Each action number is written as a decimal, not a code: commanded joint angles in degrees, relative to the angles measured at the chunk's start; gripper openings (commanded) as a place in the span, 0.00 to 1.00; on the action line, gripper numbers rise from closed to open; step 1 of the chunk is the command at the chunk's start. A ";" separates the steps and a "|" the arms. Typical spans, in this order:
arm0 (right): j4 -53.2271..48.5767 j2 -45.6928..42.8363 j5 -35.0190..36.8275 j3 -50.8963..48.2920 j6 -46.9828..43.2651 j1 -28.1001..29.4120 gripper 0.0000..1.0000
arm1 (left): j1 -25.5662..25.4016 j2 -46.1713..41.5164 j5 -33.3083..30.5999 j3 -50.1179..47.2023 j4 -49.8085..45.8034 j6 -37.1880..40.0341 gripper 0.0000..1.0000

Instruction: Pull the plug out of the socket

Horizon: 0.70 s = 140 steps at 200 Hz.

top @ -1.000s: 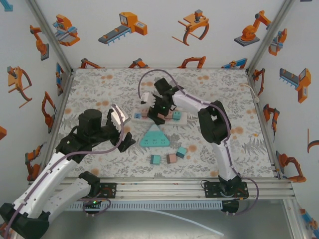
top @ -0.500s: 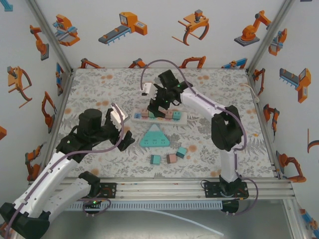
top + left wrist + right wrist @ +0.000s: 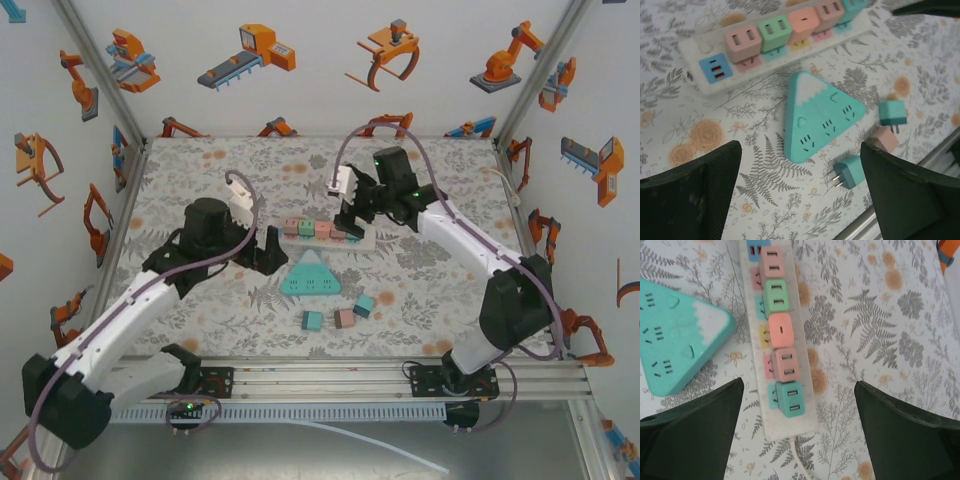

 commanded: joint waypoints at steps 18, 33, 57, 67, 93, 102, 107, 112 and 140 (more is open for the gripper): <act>10.00 0.44 -7.54 -6.51 -0.99 -3.92 0.79 | 5.27 9.40 -6.23 5.80 4.54 -13.03 0.76; 10.86 1.74 -6.94 -7.57 -1.63 -4.74 0.78 | 8.09 12.49 -3.21 6.66 5.24 -15.22 0.70; 11.93 3.76 -6.09 -8.94 -4.27 -4.80 0.77 | 11.12 17.65 -1.08 8.62 4.41 -14.43 0.67; 12.03 5.07 -6.24 -8.71 -4.53 -4.82 0.76 | 12.17 19.81 -0.38 9.35 4.14 -13.98 0.66; 11.43 8.71 -6.67 -7.32 -4.81 -4.80 0.70 | 14.26 24.50 1.37 10.17 5.35 -13.97 0.65; 11.09 9.73 -6.88 -6.87 -4.89 -4.82 0.66 | 14.56 25.64 1.82 10.17 6.23 -13.96 0.65; 10.85 10.18 -6.91 -6.57 -4.98 -4.79 0.64 | 14.65 26.17 1.80 10.33 6.58 -13.88 0.65; 10.33 10.88 -6.94 -6.31 -5.30 -4.78 0.61 | 14.74 26.82 1.81 10.51 6.79 -13.71 0.65; 6.88 12.52 -7.82 -5.34 -7.17 -4.80 0.49 | 14.86 30.82 3.04 12.56 6.64 -12.65 0.62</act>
